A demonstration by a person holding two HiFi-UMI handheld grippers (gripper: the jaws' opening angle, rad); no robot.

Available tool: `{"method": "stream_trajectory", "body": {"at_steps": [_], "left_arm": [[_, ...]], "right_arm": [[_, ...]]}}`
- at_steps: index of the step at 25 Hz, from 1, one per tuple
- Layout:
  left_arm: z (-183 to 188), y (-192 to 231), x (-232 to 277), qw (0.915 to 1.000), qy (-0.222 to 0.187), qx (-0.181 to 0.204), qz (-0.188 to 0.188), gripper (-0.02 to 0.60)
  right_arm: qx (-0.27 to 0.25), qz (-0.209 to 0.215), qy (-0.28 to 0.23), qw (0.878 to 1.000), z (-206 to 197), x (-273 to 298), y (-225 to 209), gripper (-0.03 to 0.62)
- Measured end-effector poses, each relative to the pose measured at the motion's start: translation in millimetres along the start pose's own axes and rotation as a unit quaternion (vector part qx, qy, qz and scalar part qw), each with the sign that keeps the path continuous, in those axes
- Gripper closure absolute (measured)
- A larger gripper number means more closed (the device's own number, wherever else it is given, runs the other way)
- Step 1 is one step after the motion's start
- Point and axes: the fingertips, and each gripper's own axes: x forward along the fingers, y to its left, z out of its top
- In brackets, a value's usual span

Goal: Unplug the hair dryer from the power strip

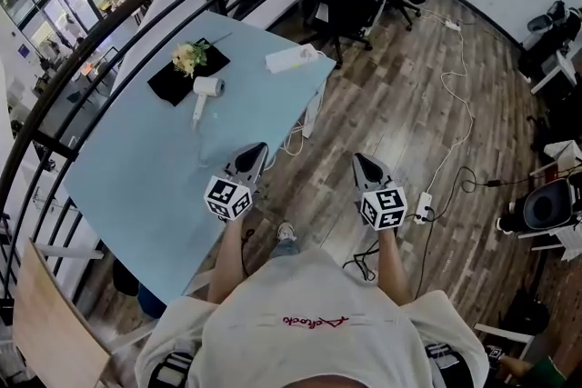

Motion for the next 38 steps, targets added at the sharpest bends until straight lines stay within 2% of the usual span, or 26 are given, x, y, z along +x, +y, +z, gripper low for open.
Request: {"method": "stream_trajectory", "body": {"at_steps": [11,18,26,31,38], "left_arm": [[11,69,35,0.9999,-0.006,-0.004,-0.010,0.571],[7,77,59,0.9995,0.000,-0.006,-0.031,0.571],[4,87,88,0.9992,0.003,-0.004,-0.039,0.571],[3,107,113,0.9997,0.003,-0.006,-0.023,0.571],[2,143,165,0.9997,0.000,-0.013,0.021,0.571]], "right_arm": [[0.000,-0.009,-0.005,1.000,25,76,-2,0.576],[0.014,-0.022,0.000,1.000,13,90,-8,0.576],[0.031,-0.025,-0.003,0.999,8,113,-28,0.576],[0.038,-0.016,-0.005,0.999,9,142,-46,0.576],[0.046,0.005,-0.004,0.999,13,194,-91,0.576]]}}
